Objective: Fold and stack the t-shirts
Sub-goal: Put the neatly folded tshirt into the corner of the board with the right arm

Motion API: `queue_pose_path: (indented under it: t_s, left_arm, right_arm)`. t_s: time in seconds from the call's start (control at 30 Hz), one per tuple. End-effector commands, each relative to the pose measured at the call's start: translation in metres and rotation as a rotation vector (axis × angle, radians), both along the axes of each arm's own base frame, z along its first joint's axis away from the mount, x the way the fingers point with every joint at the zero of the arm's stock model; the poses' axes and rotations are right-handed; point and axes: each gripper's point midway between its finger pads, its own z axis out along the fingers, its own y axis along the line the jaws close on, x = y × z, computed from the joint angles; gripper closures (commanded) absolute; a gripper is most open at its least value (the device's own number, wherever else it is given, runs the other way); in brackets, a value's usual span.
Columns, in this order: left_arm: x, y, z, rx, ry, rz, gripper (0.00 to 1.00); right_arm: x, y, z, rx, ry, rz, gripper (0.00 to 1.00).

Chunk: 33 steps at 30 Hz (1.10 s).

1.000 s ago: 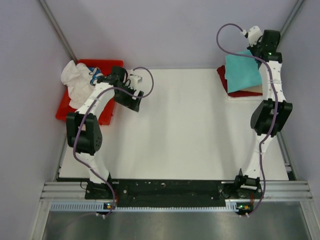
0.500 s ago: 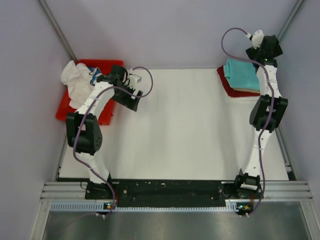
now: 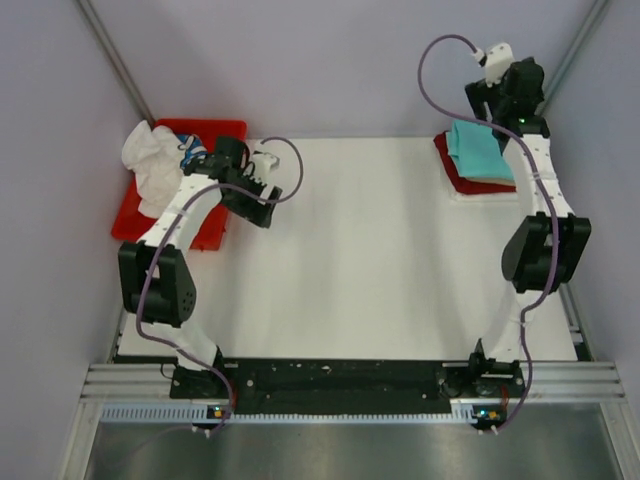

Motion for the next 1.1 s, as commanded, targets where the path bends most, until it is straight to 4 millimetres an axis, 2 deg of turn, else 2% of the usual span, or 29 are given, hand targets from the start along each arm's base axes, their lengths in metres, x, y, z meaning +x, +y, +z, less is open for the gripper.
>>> queue_pose_path:
  t_s: [0.0,0.03,0.07,0.23,0.27,0.33,0.4,0.43,0.47,0.63,0.8,0.87,1.07]
  left_arm:
    - [-0.009,0.004,0.037,-0.018,-0.179,-0.028,0.01]
    - [-0.013,0.005,0.038,-0.018,-0.209,-0.027,0.01]
    - [-0.013,0.006,0.04,-0.021,-0.25,-0.025,0.01]
    - [-0.027,0.009,0.038,-0.06,-0.447,0.004,0.01]
    - [-0.031,0.009,0.033,-0.071,-0.474,0.012,0.01]
    - [-0.03,0.012,0.033,-0.095,-0.574,0.048,0.01]
    - [-0.03,0.015,0.026,-0.112,-0.621,0.092,0.01]
    - [-0.033,0.019,0.013,-0.115,-0.62,0.125,0.01]
    - [-0.028,0.021,0.013,-0.124,-0.665,0.154,0.01]
    - [-0.026,0.03,-0.014,-0.168,-0.731,0.251,0.01]
    - [-0.024,0.031,-0.037,-0.171,-0.724,0.274,0.01]
    - [-0.025,0.033,-0.036,-0.177,-0.715,0.296,0.01]
    - [-0.031,0.032,-0.031,-0.194,-0.76,0.279,0.01]
  right_arm:
    - [-0.064,0.106,0.055,0.256,-0.107,0.335,0.01]
    - [-0.075,0.129,0.045,0.299,-0.097,0.387,0.01]
    - [-0.088,0.141,0.04,0.338,-0.099,0.41,0.01]
    - [-0.149,0.188,-0.021,0.461,-0.05,0.52,0.01]
    - [-0.163,0.192,-0.049,0.489,-0.007,0.517,0.01]
    - [-0.187,0.194,-0.074,0.529,0.016,0.505,0.01]
    - [-0.208,0.19,-0.106,0.582,0.043,0.458,0.01]
    - [-0.216,0.188,-0.117,0.609,0.042,0.437,0.01]
    - [-0.226,0.187,-0.129,0.631,0.037,0.423,0.01]
    - [-0.255,0.166,-0.176,0.656,-0.014,0.302,0.01]
    - [-0.269,0.15,-0.206,0.649,-0.089,0.235,0.01]
    - [-0.27,0.155,-0.199,0.64,-0.103,0.273,0.01]
    - [-0.271,0.155,-0.201,0.641,-0.103,0.274,0.01]
